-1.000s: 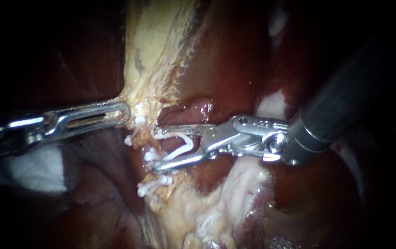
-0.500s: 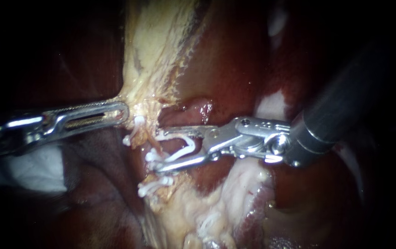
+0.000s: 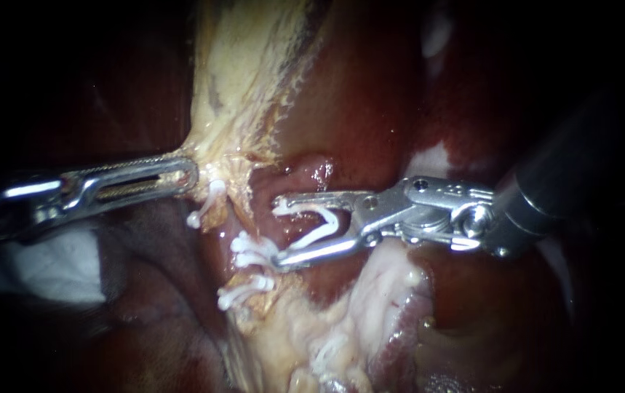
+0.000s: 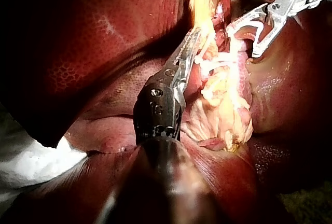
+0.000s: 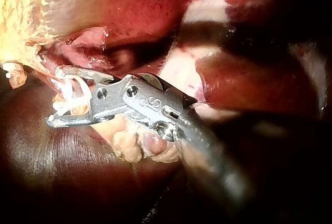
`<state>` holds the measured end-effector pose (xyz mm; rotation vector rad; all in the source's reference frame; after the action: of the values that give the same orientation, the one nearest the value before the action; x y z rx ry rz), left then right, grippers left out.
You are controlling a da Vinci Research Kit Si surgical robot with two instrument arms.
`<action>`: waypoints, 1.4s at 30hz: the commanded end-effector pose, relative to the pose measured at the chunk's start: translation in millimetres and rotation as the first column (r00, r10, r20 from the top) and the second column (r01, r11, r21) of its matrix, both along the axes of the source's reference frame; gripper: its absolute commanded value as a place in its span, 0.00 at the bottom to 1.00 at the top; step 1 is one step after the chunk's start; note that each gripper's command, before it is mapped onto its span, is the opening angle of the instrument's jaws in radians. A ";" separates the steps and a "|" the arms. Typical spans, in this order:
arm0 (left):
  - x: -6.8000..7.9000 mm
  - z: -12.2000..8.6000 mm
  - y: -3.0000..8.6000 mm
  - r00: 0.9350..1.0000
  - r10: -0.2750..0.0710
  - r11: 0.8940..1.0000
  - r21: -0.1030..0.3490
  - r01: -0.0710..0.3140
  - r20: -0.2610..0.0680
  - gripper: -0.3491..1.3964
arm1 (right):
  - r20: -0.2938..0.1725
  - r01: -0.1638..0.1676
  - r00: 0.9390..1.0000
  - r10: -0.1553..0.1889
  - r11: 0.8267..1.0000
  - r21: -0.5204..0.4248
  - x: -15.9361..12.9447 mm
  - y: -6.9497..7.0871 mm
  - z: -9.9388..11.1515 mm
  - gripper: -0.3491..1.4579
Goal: Clipping third clip right tube
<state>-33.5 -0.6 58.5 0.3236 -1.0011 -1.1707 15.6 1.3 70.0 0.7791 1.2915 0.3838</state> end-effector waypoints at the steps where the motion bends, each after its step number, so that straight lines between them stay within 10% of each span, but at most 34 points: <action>1: 0.0 0.0 0.0 1.000 0.000 1.000 0.000 0.000 0.000 0.00 | 0.000 0.000 1.000 0.000 1.000 0.000 0.0 0.0 0.0 0.52; 33: -0.7 -2.0 -1.0 1.000 -0.009 1.000 0.000 0.009 -0.003 0.00 | -0.003 0.010 1.000 -0.010 1.000 -0.019 3.9 -1.3 4.1 0.52; 42: -0.8 -2.0 -1.0 1.000 -0.011 1.000 -0.001 0.011 -0.001 0.00 | -0.071 0.029 0.997 -0.030 1.000 -0.011 5.2 -2.1 3.0 0.52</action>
<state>-34.3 -1.6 56.4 0.3168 -1.0039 -1.1796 20.9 -1.0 72.9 0.8164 1.3486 0.3253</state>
